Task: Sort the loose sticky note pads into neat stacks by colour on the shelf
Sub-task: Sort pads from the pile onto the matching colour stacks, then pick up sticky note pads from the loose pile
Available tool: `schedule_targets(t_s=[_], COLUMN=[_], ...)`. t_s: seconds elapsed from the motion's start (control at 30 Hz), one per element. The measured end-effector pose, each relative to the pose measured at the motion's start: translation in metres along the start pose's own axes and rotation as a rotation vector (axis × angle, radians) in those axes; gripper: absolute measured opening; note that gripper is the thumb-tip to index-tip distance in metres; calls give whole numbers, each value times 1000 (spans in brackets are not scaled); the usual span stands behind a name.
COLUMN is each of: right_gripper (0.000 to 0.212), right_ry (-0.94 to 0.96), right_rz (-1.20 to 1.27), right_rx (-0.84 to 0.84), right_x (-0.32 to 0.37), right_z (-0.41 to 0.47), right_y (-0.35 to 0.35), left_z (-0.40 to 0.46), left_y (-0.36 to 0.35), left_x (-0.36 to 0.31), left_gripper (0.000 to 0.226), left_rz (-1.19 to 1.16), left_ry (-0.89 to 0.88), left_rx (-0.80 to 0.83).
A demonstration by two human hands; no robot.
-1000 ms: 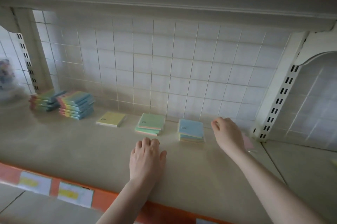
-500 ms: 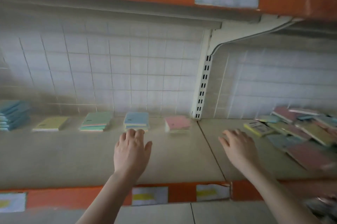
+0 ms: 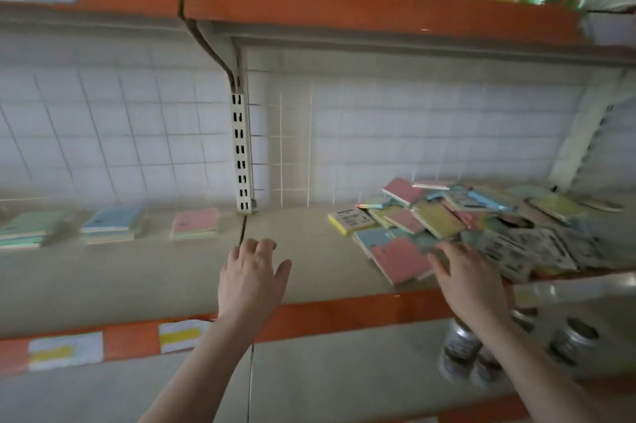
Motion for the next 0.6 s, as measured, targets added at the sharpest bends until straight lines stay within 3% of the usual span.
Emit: schedule_targets(t_s=[0.3, 0.6], right_gripper=[23, 21], right_ry=[-87, -151], right_rz=[38, -42], right_rx=[-32, -33], right_x=[-64, -105], right_z=[-2, 15], right_y=[-1, 6], left_z=[2, 23], left_y=[-50, -98], left_x=[-90, -134], left_gripper=[46, 48], left_rz=[-19, 47], left_ry=[-241, -348], left_rx=[137, 347])
Point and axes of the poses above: each hand's wrist, its own z-axis towards the middle knuckle, its own y-axis out of the back of the hand, x = y × z, the point moved 1 cm from there along z, towards the middle knuckle, and after that the axes turned 10 degrees about y, right-handed, at the moved point
